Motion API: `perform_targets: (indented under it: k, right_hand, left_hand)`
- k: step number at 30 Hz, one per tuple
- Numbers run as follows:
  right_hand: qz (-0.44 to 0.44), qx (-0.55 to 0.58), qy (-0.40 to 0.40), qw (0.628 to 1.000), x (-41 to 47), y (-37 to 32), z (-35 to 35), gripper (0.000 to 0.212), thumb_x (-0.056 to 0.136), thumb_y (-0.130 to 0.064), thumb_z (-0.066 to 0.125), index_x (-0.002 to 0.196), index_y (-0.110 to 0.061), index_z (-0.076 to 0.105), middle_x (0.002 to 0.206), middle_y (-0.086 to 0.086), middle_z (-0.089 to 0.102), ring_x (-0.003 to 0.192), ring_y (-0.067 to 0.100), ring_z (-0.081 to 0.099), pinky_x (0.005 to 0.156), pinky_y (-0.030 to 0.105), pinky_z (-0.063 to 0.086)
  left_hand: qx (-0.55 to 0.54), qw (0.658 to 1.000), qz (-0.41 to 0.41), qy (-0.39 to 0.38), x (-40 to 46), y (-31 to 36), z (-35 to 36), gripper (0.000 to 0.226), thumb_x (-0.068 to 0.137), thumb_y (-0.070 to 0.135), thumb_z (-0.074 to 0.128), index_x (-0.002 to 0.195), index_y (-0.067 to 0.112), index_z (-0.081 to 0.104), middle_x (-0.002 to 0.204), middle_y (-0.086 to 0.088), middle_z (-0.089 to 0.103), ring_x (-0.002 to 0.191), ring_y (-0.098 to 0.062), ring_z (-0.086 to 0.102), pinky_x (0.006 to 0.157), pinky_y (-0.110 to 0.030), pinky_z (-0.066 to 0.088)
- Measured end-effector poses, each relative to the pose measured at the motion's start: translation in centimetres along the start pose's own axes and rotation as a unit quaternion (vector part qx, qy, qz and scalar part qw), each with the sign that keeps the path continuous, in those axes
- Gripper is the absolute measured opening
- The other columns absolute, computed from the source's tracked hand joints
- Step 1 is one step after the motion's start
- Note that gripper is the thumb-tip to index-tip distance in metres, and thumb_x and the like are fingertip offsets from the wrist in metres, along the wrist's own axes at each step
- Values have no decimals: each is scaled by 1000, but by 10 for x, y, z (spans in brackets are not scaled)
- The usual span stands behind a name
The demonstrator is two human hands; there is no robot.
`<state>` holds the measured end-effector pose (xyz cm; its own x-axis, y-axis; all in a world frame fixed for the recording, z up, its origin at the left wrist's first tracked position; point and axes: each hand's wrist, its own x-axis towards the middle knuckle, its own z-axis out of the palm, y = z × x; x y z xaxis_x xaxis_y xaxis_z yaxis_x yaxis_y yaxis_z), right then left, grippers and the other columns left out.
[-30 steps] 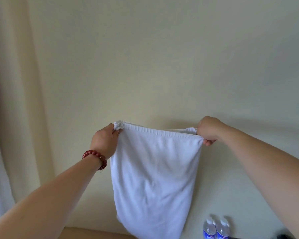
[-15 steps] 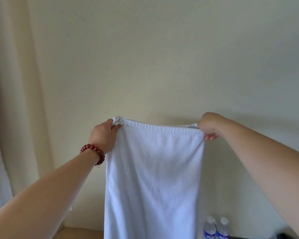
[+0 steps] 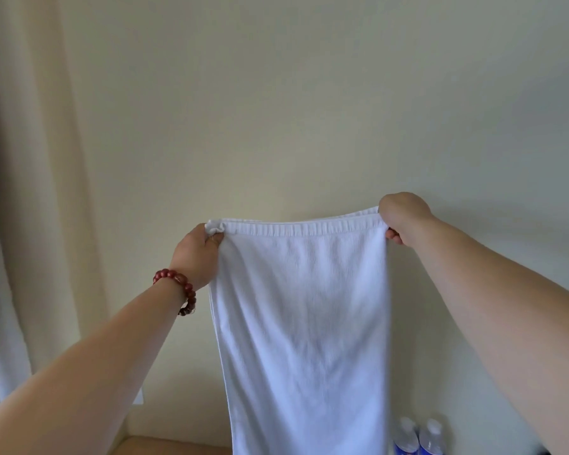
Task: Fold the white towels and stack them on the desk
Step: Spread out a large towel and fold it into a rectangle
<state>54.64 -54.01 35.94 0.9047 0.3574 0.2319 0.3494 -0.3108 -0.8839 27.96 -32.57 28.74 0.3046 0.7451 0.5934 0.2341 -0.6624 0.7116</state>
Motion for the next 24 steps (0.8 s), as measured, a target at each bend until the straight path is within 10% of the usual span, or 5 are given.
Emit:
perform_targets:
  k: [9, 16, 24]
  right_hand:
    - [-17, 16, 12, 1000, -1, -6, -3, 14, 81, -16, 41, 81, -11, 55, 64, 13, 58, 58, 26, 55, 53, 28, 43]
    - [-10, 19, 16, 1000, -2, -4, 2, 12, 80, -16, 42, 79, -13, 54, 64, 10, 54, 50, 24, 50, 53, 27, 41]
    - [31, 8, -31, 999, -5, 34, 40, 14, 83, -14, 42, 83, -11, 56, 65, 11, 55, 48, 23, 52, 51, 27, 42]
  left_hand:
    - [-243, 965, -78, -61, -4, -7, -15, 38, 89, 37, 57, 103, 3, 68, 110, -15, 72, 107, -34, 67, 102, -51, 50]
    - [-70, 994, -71, 43, -9, -9, -5, 56, 94, 61, 47, 75, 8, 51, 71, -2, 44, 69, -20, 43, 66, -35, 38]
    - [-70, 993, -90, 27, -25, -31, 7, 45, 76, 55, 79, 67, 15, 60, 63, 8, 58, 58, -10, 53, 55, -23, 43]
